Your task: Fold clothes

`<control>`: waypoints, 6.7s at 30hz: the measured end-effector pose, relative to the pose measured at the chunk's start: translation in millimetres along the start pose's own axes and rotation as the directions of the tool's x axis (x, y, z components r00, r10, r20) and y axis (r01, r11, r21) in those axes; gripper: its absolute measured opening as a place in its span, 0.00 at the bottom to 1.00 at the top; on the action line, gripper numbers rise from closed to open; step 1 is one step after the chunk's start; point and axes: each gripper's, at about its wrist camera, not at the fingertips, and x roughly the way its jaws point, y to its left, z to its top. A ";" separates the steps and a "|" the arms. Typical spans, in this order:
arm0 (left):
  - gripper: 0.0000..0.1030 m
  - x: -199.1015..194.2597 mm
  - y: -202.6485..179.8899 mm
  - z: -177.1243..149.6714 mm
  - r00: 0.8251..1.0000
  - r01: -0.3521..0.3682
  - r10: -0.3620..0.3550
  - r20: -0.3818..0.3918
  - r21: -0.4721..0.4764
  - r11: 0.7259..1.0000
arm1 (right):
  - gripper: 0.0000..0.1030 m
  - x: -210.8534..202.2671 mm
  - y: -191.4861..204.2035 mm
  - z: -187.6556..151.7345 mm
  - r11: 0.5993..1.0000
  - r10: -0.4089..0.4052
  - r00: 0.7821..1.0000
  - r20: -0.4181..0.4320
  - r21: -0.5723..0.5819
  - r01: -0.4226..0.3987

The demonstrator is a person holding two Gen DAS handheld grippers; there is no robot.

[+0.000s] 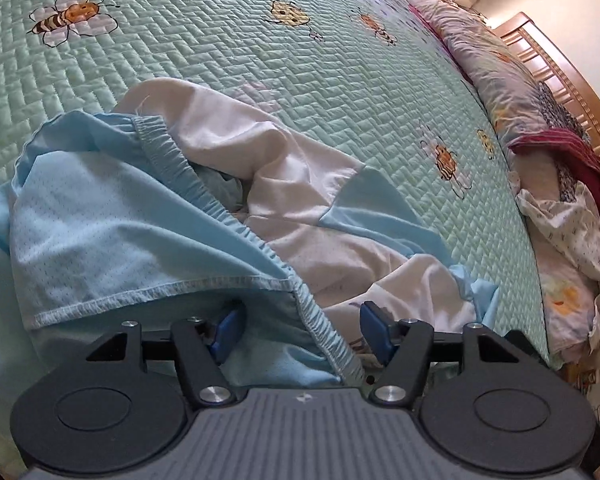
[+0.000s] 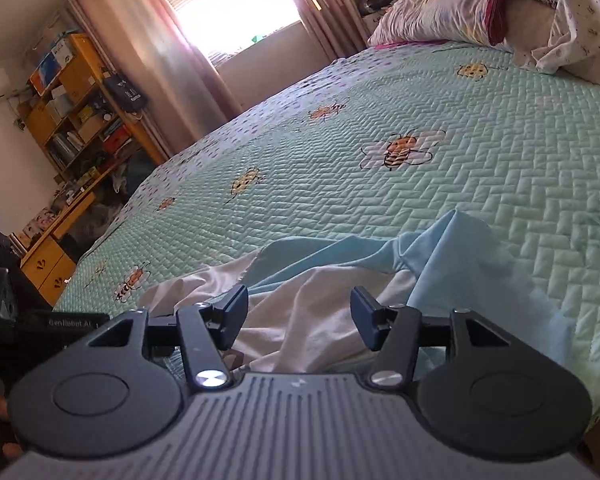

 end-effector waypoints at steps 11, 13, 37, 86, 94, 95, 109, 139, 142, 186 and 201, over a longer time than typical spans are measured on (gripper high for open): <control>0.31 8.6 7.4 13.5 0.994 -0.107 0.102 -0.040 -0.161 0.981 | 0.58 3.5 11.6 -7.2 0.999 0.022 1.000 -0.016 -0.040 -0.022; 0.15 3.9 14.9 10.3 0.994 -0.105 0.098 -0.045 -0.175 0.979 | 0.58 2.0 9.5 -6.4 0.999 0.016 1.000 -0.009 -0.035 -0.016; 0.06 -94.1 123.3 -81.3 0.998 0.063 -0.067 -0.007 -0.233 0.970 | 0.62 42.5 122.2 -55.9 0.731 0.066 0.973 -0.223 -0.652 -0.199; 0.76 -36.9 -14.2 41.7 0.993 -0.060 0.041 0.115 0.170 0.984 | 0.06 -74.8 -6.8 15.6 0.963 0.267 0.963 0.029 -0.053 -0.265; 0.78 25.6 -28.5 72.1 0.971 -0.236 0.225 0.078 0.183 0.954 | 0.09 -53.8 -12.0 9.2 0.962 0.271 0.962 0.030 0.008 -0.271; 0.75 32.0 -25.5 76.6 0.971 -0.236 0.228 0.067 0.164 0.958 | 0.09 -51.5 -8.8 6.9 0.962 0.271 0.962 0.024 -0.001 -0.272; 0.07 -157.1 36.0 4.2 0.892 0.161 -0.247 0.378 0.245 0.956 | 0.34 -29.5 -9.7 -8.7 0.995 -0.027 0.998 -0.065 -0.098 0.021; 0.08 -178.2 149.8 -78.0 0.934 0.220 -0.205 0.293 -0.019 0.975 | 0.07 80.2 81.8 68.8 0.991 0.116 0.985 -0.126 -0.053 -0.124; 0.08 -206.5 147.1 -55.7 0.902 0.205 -0.189 0.387 0.001 0.979 | 0.05 39.4 124.3 143.7 0.960 0.279 0.960 0.035 -0.032 -0.278; 0.61 -70.8 -7.5 -11.5 0.973 -0.074 -0.060 0.225 0.546 0.834 | 0.55 32.2 26.2 3.7 0.994 0.095 0.977 -0.190 0.069 -0.083; 0.24 15.0 -45.1 15.2 0.970 -0.240 0.167 0.174 0.602 0.762 | 0.55 25.7 -7.7 -0.7 0.992 0.043 0.980 -0.195 0.123 -0.019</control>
